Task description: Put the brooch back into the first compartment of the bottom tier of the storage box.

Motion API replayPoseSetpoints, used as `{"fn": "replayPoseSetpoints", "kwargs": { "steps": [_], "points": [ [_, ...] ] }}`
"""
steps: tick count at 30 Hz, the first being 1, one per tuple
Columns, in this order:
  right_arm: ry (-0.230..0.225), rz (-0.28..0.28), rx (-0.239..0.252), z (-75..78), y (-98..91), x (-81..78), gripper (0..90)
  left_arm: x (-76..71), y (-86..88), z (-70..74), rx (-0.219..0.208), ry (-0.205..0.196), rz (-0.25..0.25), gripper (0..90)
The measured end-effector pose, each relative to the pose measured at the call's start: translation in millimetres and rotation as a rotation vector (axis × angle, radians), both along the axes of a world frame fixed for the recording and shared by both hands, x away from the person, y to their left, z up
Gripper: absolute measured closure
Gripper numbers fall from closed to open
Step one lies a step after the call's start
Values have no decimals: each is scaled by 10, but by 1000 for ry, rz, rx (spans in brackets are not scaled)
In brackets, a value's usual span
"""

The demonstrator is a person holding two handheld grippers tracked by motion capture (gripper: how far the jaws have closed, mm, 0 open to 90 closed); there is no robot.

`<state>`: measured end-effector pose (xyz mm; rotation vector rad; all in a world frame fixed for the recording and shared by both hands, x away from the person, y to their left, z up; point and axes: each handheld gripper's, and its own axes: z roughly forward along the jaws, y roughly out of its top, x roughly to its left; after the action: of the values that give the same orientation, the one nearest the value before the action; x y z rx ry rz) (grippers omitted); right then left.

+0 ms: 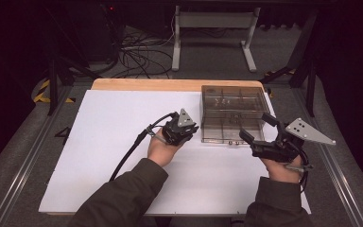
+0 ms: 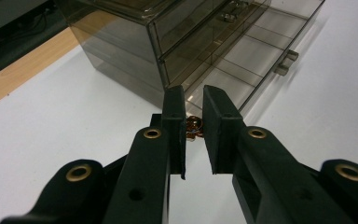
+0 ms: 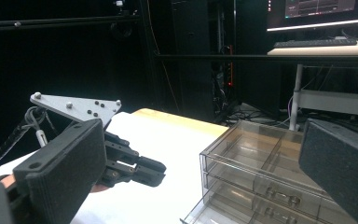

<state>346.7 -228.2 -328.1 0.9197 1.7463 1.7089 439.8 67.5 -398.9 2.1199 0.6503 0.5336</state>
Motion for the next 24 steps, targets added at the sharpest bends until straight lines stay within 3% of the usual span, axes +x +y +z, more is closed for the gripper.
{"fn": "replayPoseSetpoints", "kwargs": {
  "steps": [14,24],
  "points": [
    [-1,-4,4,4,-43,-1,14,81,-164,-55,-39,16,-19,798],
    [-4,0,2,6,-52,-2,14,138,-237,-104,-96,18,-28,797]
  ]
}}
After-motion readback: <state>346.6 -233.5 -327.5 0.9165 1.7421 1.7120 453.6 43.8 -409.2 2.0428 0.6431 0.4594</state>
